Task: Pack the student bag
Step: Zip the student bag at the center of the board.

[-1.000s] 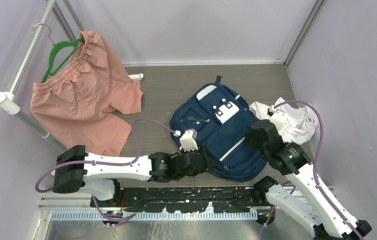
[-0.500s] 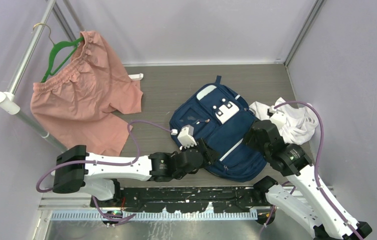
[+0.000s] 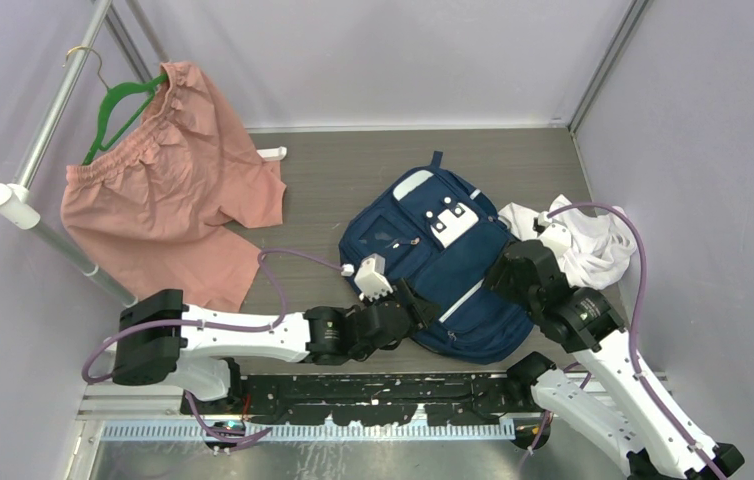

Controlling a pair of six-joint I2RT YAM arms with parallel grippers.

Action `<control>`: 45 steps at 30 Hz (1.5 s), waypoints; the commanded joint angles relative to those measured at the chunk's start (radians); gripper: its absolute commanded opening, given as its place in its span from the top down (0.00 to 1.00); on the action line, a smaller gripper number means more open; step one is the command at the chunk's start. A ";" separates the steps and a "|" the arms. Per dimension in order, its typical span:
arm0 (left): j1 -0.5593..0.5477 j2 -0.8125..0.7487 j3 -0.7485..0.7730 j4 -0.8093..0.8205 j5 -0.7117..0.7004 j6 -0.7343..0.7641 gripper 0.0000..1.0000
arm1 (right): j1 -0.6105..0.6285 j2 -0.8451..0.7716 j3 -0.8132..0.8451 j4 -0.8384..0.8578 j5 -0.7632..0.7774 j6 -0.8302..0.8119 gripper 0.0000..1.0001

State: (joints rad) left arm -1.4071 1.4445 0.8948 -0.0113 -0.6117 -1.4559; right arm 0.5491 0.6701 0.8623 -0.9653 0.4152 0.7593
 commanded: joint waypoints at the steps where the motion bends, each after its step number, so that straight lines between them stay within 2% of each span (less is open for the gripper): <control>1: 0.001 0.003 0.005 0.006 -0.069 -0.033 0.47 | -0.002 0.003 0.032 0.039 -0.005 0.012 0.47; 5: 0.023 0.017 -0.004 0.062 -0.060 -0.034 0.49 | -0.002 -0.011 0.028 0.027 -0.005 0.015 0.47; 9: 0.065 0.037 -0.017 0.118 0.008 -0.033 0.51 | -0.002 -0.024 0.021 0.015 -0.019 0.025 0.47; 14: 0.070 0.067 -0.014 0.132 0.026 -0.053 0.54 | -0.002 -0.067 -0.012 0.024 -0.174 0.025 0.38; 17: 0.087 0.069 -0.022 0.147 0.020 -0.062 0.74 | -0.002 -0.147 -0.070 0.073 -0.283 0.033 0.34; 19: 0.107 0.066 -0.028 0.159 0.029 -0.058 0.97 | -0.003 -0.188 -0.123 0.128 -0.361 0.087 0.33; 20: 0.122 0.063 -0.033 0.171 0.035 -0.051 1.00 | -0.001 -0.198 -0.144 0.151 -0.395 0.121 0.34; 22: 0.156 0.052 -0.052 0.202 0.045 -0.033 1.00 | 0.005 -0.218 -0.177 0.179 -0.460 0.175 0.33; 25: 0.201 0.031 -0.058 0.235 0.064 0.002 1.00 | 0.029 -0.259 -0.174 0.150 -0.428 0.191 0.34; 30: 0.212 0.051 0.031 0.166 0.094 0.077 1.00 | 0.047 -0.248 -0.178 0.139 -0.459 0.217 0.39; 34: 0.219 0.082 0.071 0.167 0.101 0.101 1.00 | 0.086 -0.208 -0.116 0.203 -0.343 0.335 0.42; 37: 0.254 0.097 0.094 0.185 0.151 0.107 1.00 | 0.157 -0.089 -0.016 0.156 -0.241 0.324 0.44; 39: 0.270 0.102 0.109 0.194 0.179 0.133 1.00 | 0.265 -0.010 0.017 0.117 -0.138 0.345 0.43; 42: 0.294 0.100 0.137 0.194 0.224 0.173 1.00 | 0.485 0.062 0.005 0.107 0.079 0.466 0.39; 45: 0.309 0.110 0.178 0.136 0.283 0.200 1.00 | 0.617 0.145 0.049 0.019 0.245 0.557 0.38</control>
State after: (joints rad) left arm -1.1263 1.5600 0.9771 0.0761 -0.3630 -1.3178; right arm 1.0370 0.7399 0.8539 -0.8600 0.3580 1.1648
